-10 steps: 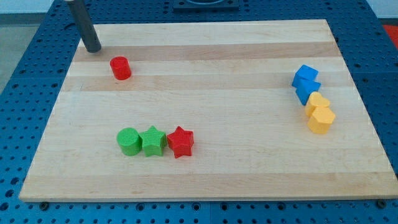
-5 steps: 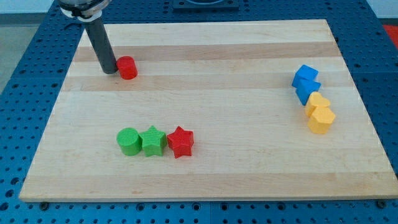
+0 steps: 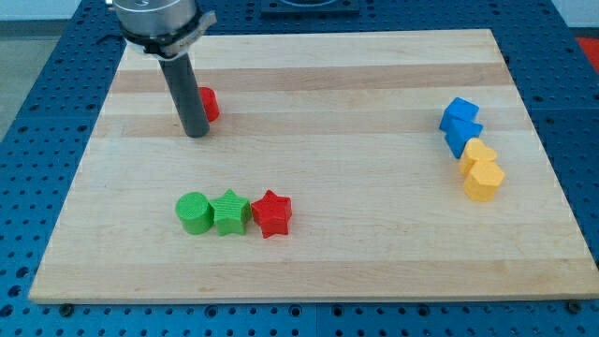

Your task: Move red circle to the center

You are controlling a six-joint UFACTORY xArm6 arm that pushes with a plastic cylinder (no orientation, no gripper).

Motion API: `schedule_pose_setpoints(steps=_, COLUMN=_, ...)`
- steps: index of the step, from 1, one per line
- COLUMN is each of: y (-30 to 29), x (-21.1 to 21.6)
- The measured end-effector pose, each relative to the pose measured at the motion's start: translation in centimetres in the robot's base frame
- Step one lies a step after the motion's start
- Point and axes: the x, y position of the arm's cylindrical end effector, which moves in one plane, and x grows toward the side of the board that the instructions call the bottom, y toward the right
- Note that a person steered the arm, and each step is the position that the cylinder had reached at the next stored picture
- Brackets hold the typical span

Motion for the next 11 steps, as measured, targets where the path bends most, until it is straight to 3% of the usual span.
schedule_pose_setpoints(steps=1, y=-1.3, x=-1.8)
schedule_pose_setpoints(steps=2, y=-1.2, x=-7.4)
schedule_pose_setpoints(steps=4, y=0.1, x=-8.7)
schedule_pose_setpoints(steps=8, y=1.4, x=-3.5)
schedule_pose_setpoints(steps=11, y=7.6, x=-1.0)
